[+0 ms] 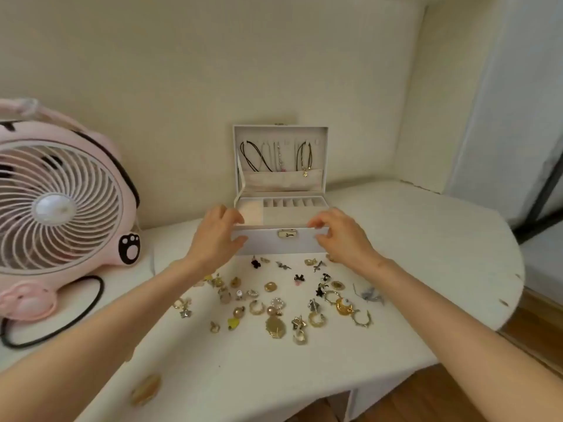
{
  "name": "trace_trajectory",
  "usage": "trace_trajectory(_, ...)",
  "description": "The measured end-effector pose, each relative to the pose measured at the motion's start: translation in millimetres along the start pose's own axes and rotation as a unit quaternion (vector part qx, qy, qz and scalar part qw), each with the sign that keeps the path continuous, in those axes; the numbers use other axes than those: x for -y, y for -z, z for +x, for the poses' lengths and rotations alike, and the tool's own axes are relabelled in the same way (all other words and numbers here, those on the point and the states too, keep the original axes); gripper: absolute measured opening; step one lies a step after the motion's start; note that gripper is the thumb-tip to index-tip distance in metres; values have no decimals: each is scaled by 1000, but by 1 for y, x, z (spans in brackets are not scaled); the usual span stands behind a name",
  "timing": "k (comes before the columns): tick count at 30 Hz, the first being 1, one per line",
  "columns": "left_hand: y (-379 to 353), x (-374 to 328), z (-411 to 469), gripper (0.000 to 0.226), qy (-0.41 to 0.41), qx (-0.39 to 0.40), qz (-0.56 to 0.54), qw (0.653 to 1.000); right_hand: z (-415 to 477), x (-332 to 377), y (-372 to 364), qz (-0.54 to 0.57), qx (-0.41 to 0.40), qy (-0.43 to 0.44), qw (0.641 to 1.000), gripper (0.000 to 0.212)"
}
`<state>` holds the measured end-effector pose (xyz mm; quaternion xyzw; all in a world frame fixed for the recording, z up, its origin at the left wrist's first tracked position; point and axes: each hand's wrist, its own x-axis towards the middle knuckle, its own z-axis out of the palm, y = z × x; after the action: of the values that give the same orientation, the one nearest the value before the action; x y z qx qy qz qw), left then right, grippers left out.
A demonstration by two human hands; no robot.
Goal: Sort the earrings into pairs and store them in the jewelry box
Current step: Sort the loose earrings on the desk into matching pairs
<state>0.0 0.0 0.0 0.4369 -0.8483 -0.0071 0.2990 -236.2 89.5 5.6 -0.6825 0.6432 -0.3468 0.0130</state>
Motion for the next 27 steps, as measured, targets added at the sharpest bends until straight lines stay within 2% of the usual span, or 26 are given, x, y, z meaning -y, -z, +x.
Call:
trace_trajectory(4,-5,2,4,38,21,1,6,1000,6,-10,3,-96,21,-5,995,32)
trace_trajectory(8,-10,3,8,26,28,-7,10,1000,17,-18,1,-121,32,-17,992,34)
trace_trajectory(15,-9,6,17,17,25,-23,0,999,26,-24,8,-94,7,-50,994,20)
trace_trajectory(27,3,0,-4,16,-34,-17,7,999,8,-29,18,-35,10,-52,998,22)
